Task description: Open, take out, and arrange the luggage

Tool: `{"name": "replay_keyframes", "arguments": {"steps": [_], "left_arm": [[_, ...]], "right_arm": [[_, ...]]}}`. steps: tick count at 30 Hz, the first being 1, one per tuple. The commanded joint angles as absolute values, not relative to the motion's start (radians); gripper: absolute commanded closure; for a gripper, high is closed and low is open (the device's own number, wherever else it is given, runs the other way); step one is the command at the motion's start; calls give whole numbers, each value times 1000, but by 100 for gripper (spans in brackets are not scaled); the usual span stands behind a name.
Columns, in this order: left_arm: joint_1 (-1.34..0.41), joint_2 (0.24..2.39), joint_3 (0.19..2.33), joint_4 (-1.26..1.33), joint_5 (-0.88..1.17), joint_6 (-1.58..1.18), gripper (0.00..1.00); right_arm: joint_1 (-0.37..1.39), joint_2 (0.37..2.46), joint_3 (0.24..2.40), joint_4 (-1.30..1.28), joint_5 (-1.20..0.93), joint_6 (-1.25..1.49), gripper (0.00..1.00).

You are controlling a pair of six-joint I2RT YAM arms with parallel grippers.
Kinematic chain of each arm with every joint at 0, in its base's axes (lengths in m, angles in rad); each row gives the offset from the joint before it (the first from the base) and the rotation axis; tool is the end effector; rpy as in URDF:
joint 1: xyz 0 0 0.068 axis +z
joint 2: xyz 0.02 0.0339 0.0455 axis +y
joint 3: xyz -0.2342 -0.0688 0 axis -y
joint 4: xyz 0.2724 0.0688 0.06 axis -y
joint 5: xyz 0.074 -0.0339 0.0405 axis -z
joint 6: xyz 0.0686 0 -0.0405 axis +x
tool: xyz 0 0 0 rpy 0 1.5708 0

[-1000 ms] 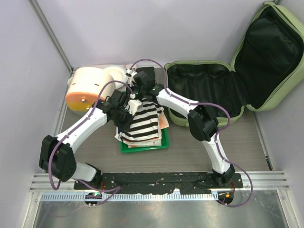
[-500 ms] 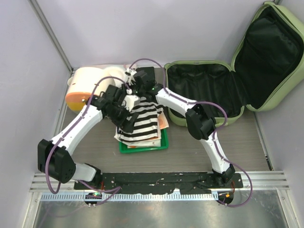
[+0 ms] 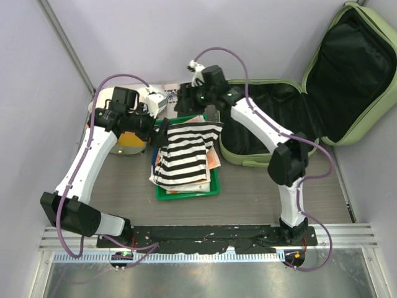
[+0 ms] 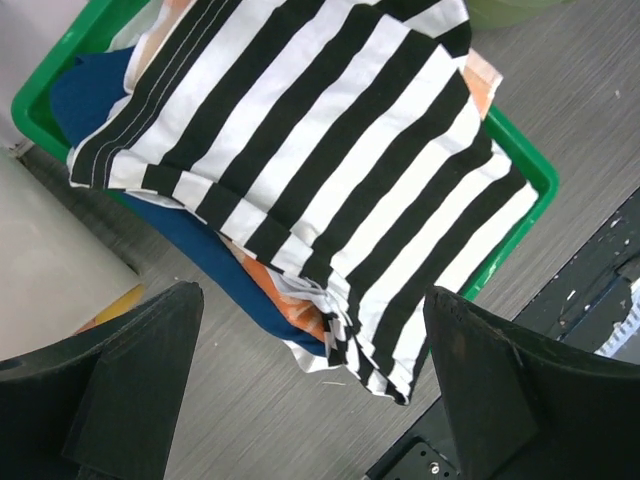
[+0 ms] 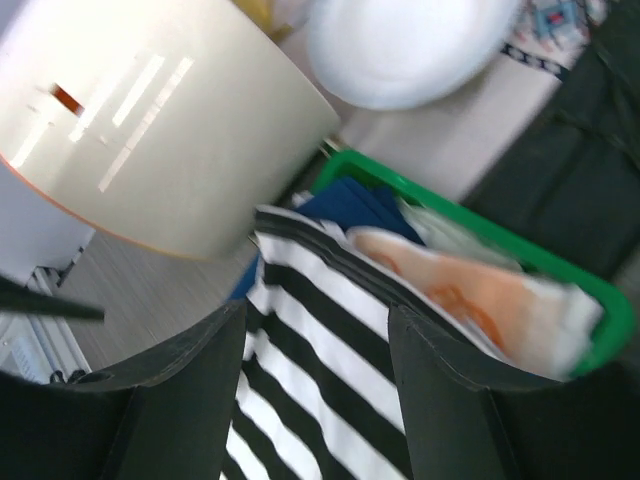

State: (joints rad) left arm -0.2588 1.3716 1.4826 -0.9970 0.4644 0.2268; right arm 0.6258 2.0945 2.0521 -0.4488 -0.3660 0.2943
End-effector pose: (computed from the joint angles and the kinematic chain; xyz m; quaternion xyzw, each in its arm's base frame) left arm 0.3047 -0.1124 0.3281 0.2954 0.8712 -0.2220 0.3232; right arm 0.4181 0.3324 0.2996 -0.2314 0.8165 0.3643 0.3835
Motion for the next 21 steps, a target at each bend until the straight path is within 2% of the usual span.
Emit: {"name": "replay_keyframes", "arguments": {"steps": [1, 5, 10, 15, 21], "left_arm": [[-258, 1446, 1535, -1015, 468, 310, 6], [-256, 1531, 1600, -1029, 483, 316, 9], [-252, 1555, 1617, -996, 515, 236, 4], [-195, 1545, 1620, -1012, 564, 170, 2], [-187, 1487, 1552, -1110, 529, 264, 3]], "right_arm": [[574, 1931, 1852, -583, -345, 227, 36], [571, 1936, 1758, -548, -374, 190, 36], [606, 2023, 1761, -584, -408, 112, 35], [647, 2057, 1658, -580, -417, 98, 35], [653, 1997, 1580, -560, -454, 109, 35]]}}
